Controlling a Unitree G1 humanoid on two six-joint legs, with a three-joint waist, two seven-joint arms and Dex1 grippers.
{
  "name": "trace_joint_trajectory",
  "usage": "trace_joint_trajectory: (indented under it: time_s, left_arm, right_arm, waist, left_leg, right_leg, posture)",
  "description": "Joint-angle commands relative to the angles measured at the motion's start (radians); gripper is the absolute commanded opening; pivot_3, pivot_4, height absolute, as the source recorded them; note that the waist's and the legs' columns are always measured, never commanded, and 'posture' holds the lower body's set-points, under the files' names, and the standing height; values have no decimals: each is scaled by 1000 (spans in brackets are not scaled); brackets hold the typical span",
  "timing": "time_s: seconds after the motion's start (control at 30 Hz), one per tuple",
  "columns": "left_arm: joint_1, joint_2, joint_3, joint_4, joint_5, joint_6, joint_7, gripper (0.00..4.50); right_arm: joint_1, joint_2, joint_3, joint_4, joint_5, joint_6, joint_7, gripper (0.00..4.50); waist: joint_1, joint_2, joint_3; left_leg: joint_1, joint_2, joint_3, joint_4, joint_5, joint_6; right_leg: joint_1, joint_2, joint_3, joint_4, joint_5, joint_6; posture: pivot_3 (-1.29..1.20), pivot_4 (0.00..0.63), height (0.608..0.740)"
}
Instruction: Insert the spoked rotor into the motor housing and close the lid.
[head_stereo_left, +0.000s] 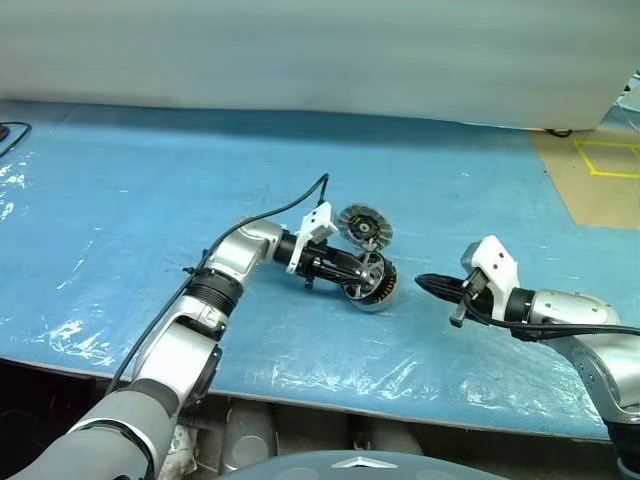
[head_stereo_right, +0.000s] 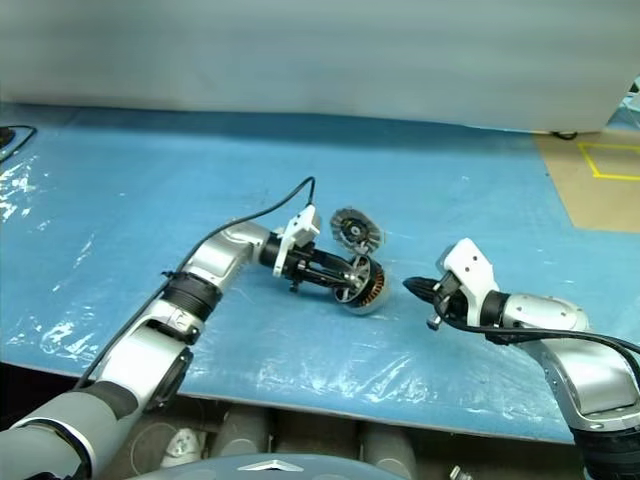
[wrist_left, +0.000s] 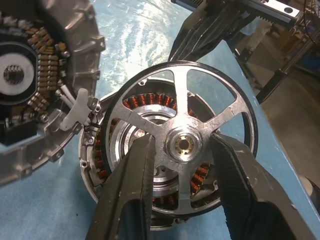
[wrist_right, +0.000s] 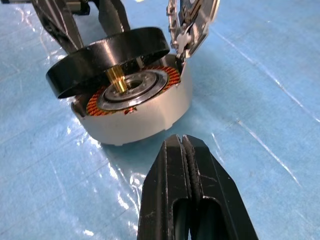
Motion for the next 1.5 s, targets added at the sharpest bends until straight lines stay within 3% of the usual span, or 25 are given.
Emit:
trace_joint_trajectory:
  time_s: [0.03,0.47,1.27,1.5]
  left_arm:
    - [23,18,-41,7,39,19,2,1770]
    - [0,14,-28,40,49,-43,82,1770]
    - [22,-3,39,-118,-97,133,53,1770]
    - [22,12,14,-121,-76,140,57,1770]
  right_arm:
    - [5,-15,3,-44,5,-5,9,0]
    - [-1,-11,24,-32,-15,-18,8,0]
    - [-10,-4,56,-2,-47,-42,8,0]
    - [-15,-4,58,5,-55,-46,11,0]
  waist:
    - [0,0,0]
    - [-1,0,0]
    - [-2,0,0]
    - [-2,0,0]
  left_leg:
    - [0,0,0,0,0,0]
    - [0,0,0,0,0,0]
    - [-1,0,0,-1,0,0]
    - [-1,0,0,-1,0,0]
  right_leg:
    - [0,0,0,0,0,0]
    - [0,0,0,0,0,0]
    - [-2,0,0,0,0,0]
    - [-2,0,0,0,0,0]
  posture:
    - [0,150,740]
    - [0,150,740]
    - [0,150,740]
    - [0,150,740]
